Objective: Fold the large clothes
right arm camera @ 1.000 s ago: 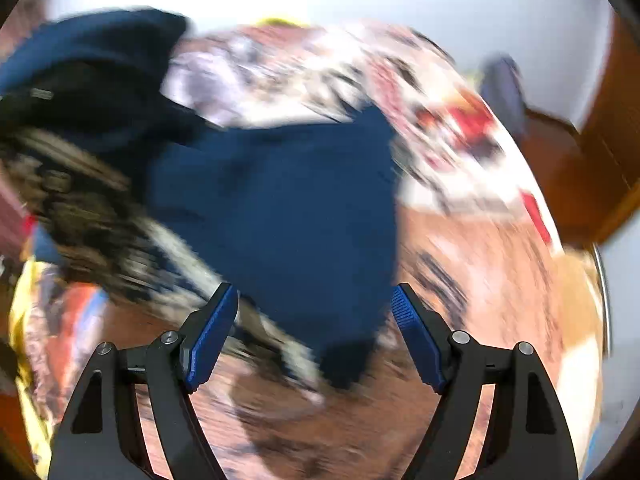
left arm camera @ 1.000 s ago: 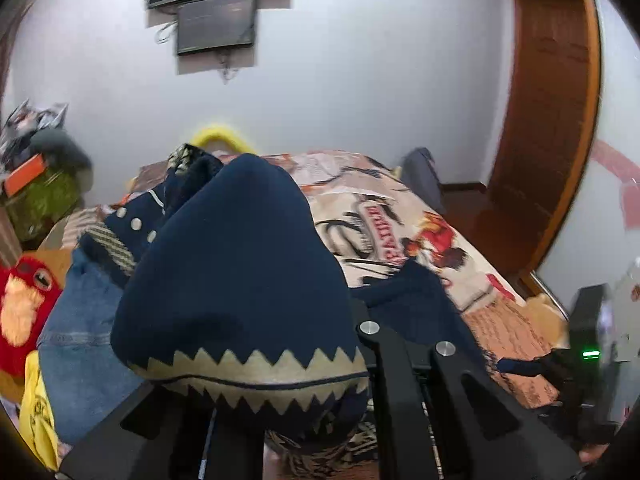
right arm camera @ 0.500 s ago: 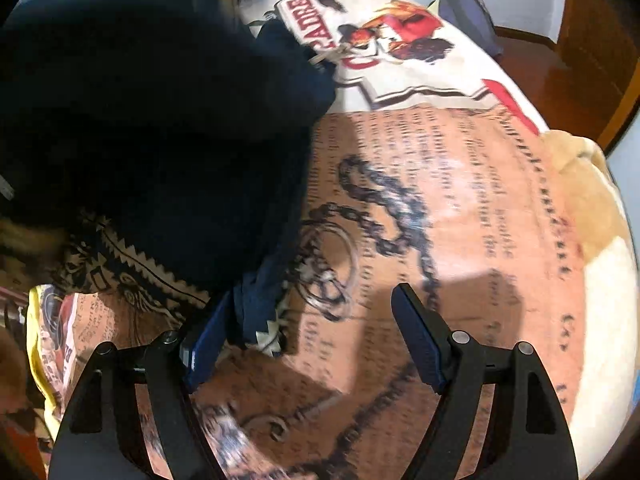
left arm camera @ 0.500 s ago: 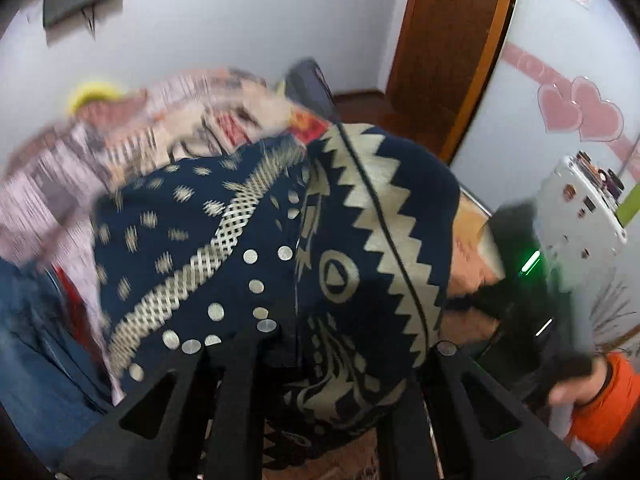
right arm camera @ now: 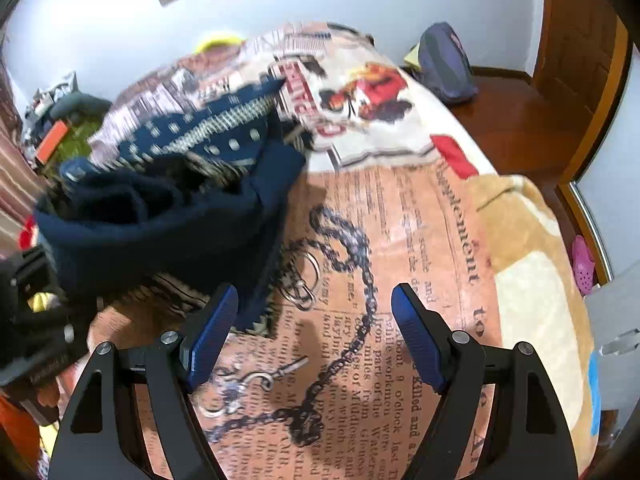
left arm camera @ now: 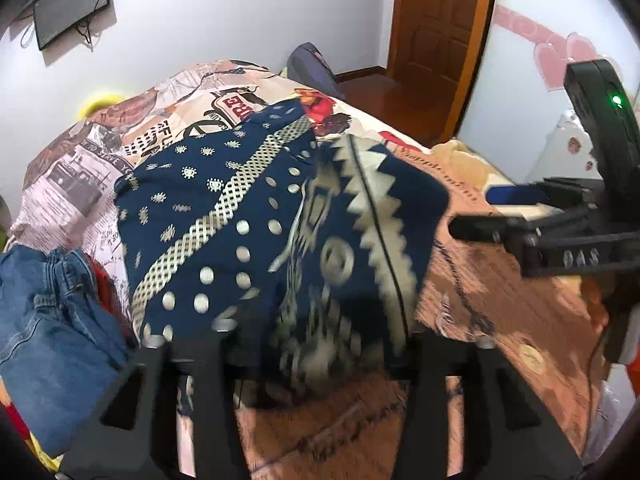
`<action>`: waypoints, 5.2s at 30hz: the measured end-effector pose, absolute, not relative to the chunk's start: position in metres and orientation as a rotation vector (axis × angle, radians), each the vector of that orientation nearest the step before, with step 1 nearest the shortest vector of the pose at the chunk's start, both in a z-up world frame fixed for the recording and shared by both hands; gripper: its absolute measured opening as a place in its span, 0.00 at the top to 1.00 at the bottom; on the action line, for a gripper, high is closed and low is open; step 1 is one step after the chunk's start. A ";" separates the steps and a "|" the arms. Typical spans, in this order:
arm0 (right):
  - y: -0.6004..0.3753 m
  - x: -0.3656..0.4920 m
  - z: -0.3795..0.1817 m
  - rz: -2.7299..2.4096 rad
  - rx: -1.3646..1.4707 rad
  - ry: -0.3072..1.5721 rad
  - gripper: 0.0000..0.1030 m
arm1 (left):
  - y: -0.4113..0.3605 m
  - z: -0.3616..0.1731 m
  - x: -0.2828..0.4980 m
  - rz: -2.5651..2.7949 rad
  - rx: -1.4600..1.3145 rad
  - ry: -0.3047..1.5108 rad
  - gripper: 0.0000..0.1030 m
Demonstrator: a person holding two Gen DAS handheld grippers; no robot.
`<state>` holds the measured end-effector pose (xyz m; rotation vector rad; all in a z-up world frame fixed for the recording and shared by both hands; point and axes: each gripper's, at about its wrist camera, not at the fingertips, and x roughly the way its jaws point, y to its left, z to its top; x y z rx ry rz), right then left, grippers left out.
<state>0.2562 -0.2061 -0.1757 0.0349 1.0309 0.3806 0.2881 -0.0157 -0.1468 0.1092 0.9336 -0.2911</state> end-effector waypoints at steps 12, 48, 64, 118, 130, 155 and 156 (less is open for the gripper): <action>-0.174 0.265 -0.107 0.492 0.075 0.837 0.26 | 0.063 -0.092 0.269 -0.184 -0.049 0.811 0.33; -0.154 0.323 -0.205 0.592 0.236 1.088 0.26 | 0.136 -0.170 0.331 -0.184 -0.372 0.964 0.18; -0.144 0.385 -0.267 0.704 0.471 1.241 0.19 | 0.149 -0.233 0.393 -0.342 -0.700 1.083 0.06; 0.146 0.337 -0.157 1.016 0.186 1.101 0.69 | 0.409 -0.133 0.268 -0.047 -0.693 0.844 0.40; 0.165 0.362 -0.208 0.962 0.180 1.196 0.56 | 0.435 -0.182 0.280 0.015 -0.692 0.879 0.19; 0.045 0.187 -0.014 0.903 -0.015 0.585 0.43 | 0.280 0.027 0.101 0.275 -0.158 0.469 0.19; 0.040 0.177 -0.006 0.899 -0.020 0.546 0.42 | 0.272 0.035 0.092 0.279 -0.148 0.446 0.19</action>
